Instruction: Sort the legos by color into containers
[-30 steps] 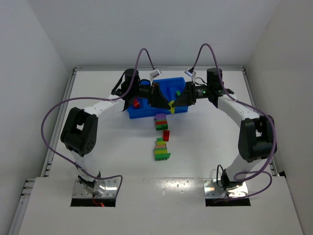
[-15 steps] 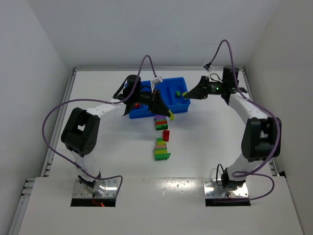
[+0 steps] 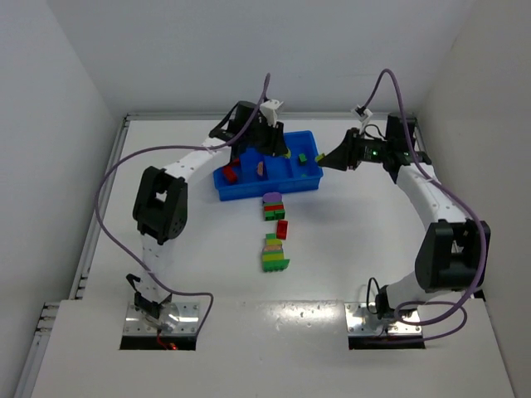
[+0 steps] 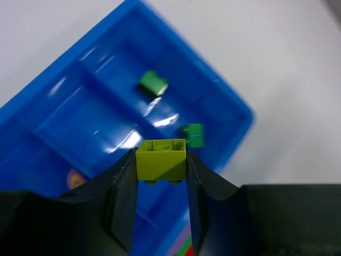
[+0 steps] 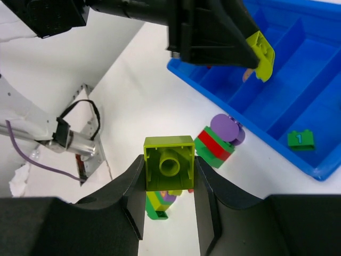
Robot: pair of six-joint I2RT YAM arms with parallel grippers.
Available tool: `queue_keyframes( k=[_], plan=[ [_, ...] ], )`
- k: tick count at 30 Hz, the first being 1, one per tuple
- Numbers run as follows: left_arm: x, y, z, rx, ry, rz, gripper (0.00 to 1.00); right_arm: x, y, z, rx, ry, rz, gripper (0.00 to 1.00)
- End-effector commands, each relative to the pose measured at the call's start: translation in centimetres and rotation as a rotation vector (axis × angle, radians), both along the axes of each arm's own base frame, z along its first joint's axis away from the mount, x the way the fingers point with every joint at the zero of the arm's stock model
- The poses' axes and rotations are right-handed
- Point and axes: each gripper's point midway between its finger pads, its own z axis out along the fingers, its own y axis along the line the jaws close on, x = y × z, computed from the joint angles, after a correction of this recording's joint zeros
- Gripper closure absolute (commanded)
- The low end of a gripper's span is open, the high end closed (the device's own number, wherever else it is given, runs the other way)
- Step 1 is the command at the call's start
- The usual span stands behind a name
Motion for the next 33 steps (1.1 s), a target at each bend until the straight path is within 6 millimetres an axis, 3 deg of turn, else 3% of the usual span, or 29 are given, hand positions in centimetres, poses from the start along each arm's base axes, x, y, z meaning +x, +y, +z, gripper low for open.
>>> queue_keyframes(
  k=[1, 10, 15, 17, 18, 19, 24, 27, 28, 29, 30, 31, 32, 33],
  plan=[
    [2.6, 2.6, -2.7, 0.172, -0.013, 0.191, 0.81, -0.1, 0.0, 0.0, -0.04, -0.055, -0.002, 0.89],
    [6.4, 2.2, -3.8, 0.212, -0.071, 0.277, 0.81, 0.2, -0.1, -0.5, -0.044, -0.044, 0.001, 0.89],
    [7.0, 1.6, -4.5, 0.242, -0.09, 0.297, 0.58, 0.2, -0.1, -1.0, -0.047, -0.033, 0.004, 0.89],
    [7.5, 1.9, -5.6, 0.269, -0.09, 0.313, 0.48, 0.3, -0.1, -1.3, -0.047, -0.024, 0.004, 0.89],
    [7.8, 2.2, -5.2, 0.275, -0.102, 0.335, 0.42, 0.3, -0.1, -1.3, -0.047, -0.024, 0.004, 0.89],
    [7.8, 2.2, -5.7, 0.281, -0.095, 0.334, 0.42, 0.3, -0.1, -1.3, -0.047, -0.024, 0.004, 0.89],
    [8.7, 2.9, -4.7, 0.275, -0.111, 0.406, 0.32, 0.3, 0.5, -1.6, -0.06, -0.016, 0.014, 0.89],
    [8.1, 3.2, -2.8, 0.228, -0.099, 0.447, 0.32, 0.6, 0.4, -2.2, -0.094, -0.02, -0.008, 0.89],
    [7.6, 3.6, 0.1, 0.179, -0.113, 0.444, 0.32, 0.6, 0.6, -2.3, -0.1, -0.02, -0.008, 0.89],
    [6.9, 4.0, 0.4, 0.147, -0.091, 0.45, 0.32, 0.6, 0.8, -2.1, -0.108, -0.022, -0.01, 0.89],
    [6.8, 4.7, 2.0, 0.105, -0.102, 0.458, 0.32, 1.3, 0.6, -2.4, -0.126, -0.02, -0.034, 0.89],
    [5.4, 4.7, 6.5, 0.032, -0.147, 0.442, 0.32, 1.3, 1.0, -2.3, -0.138, -0.032, -0.028, 0.89],
    [5.0, 5.7, 8.0, 0.0, -0.157, 0.451, 0.32, 1.5, 1.5, -3.3, -0.15, 0.0, -0.019, 0.89],
    [4.1, 6.4, 8.4, -0.024, -0.143, 0.459, 0.32, 2.4, 1.7, -3.1, -0.171, -0.023, -0.033, 0.89]
  ],
)
